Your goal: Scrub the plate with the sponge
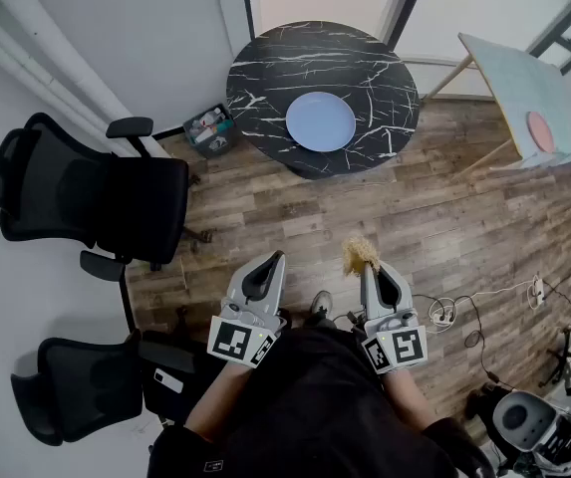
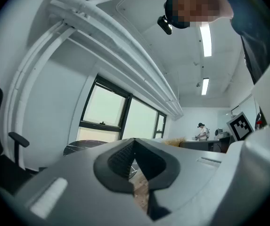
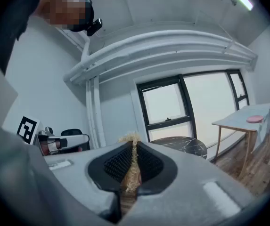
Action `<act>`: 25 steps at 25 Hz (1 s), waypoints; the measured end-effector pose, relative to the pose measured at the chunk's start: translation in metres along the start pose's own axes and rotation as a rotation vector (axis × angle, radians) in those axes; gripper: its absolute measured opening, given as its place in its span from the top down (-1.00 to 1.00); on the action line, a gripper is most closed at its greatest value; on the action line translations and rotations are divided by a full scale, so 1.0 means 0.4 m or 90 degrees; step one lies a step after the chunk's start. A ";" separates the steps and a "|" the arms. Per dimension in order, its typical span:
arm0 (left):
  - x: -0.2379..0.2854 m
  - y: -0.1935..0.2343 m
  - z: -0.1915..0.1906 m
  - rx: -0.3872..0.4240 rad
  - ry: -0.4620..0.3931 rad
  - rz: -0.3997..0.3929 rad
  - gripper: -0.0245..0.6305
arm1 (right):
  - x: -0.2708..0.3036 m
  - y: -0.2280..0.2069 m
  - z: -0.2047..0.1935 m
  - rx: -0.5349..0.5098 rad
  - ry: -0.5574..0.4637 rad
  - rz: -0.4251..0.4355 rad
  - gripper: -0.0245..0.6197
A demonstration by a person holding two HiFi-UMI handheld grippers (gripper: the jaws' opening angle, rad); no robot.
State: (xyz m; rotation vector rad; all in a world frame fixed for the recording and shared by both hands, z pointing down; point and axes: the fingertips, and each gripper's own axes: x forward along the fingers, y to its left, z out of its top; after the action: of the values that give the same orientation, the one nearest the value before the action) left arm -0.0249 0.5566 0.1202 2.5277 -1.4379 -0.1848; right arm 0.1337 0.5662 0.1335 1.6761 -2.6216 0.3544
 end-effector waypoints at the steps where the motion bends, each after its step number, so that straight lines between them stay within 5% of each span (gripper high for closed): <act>1: -0.001 0.005 -0.001 0.000 0.001 0.001 0.93 | 0.003 0.004 0.000 0.000 -0.001 0.000 0.85; 25: -0.061 0.191 -0.044 -0.036 0.050 -0.015 0.93 | 0.101 0.123 -0.009 -0.006 0.010 -0.048 0.85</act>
State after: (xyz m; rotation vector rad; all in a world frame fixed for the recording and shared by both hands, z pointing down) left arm -0.0972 0.5423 0.1567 2.4794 -1.3546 -0.1269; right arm 0.0719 0.5506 0.1332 1.7558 -2.5364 0.3510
